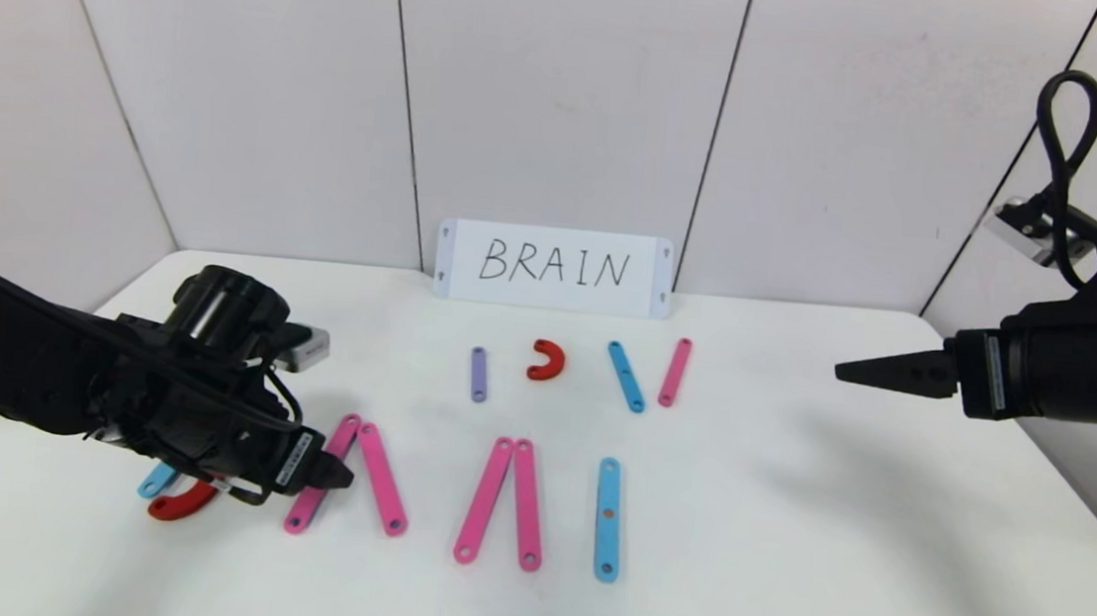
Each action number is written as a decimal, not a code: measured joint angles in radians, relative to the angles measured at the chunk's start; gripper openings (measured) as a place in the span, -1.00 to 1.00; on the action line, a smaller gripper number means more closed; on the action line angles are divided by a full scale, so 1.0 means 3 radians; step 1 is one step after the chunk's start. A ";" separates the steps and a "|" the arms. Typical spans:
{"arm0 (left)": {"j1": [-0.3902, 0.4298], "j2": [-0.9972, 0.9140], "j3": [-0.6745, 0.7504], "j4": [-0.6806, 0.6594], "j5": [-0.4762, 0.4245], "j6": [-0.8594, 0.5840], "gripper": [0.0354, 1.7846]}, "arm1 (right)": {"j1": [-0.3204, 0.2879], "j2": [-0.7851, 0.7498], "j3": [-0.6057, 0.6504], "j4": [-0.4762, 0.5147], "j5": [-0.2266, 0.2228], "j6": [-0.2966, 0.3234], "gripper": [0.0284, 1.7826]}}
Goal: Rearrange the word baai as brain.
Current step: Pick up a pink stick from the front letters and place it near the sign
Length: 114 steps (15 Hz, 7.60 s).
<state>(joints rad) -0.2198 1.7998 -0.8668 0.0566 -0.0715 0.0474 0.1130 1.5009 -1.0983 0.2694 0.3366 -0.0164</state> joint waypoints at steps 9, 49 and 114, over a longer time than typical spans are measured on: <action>-0.0080 0.0128 -0.0048 -0.0004 0.0138 -0.0021 -0.66 | 0.0013 -0.0046 0.0038 -0.0004 0.0001 -0.0004 0.94; 0.0643 0.1443 -0.2992 0.1424 -0.0299 0.0873 -0.69 | 0.0072 -0.0075 0.0111 -0.0004 0.0006 -0.0009 0.94; -0.0957 0.0498 -0.1065 0.1150 0.1061 -0.2666 0.96 | 0.0120 -0.0067 0.0204 -0.0009 -0.0014 -0.0016 0.94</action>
<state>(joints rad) -0.5070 1.9491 -1.1864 0.4015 0.2468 -0.7523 0.1489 1.4806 -1.0372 0.2668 0.3323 -0.0211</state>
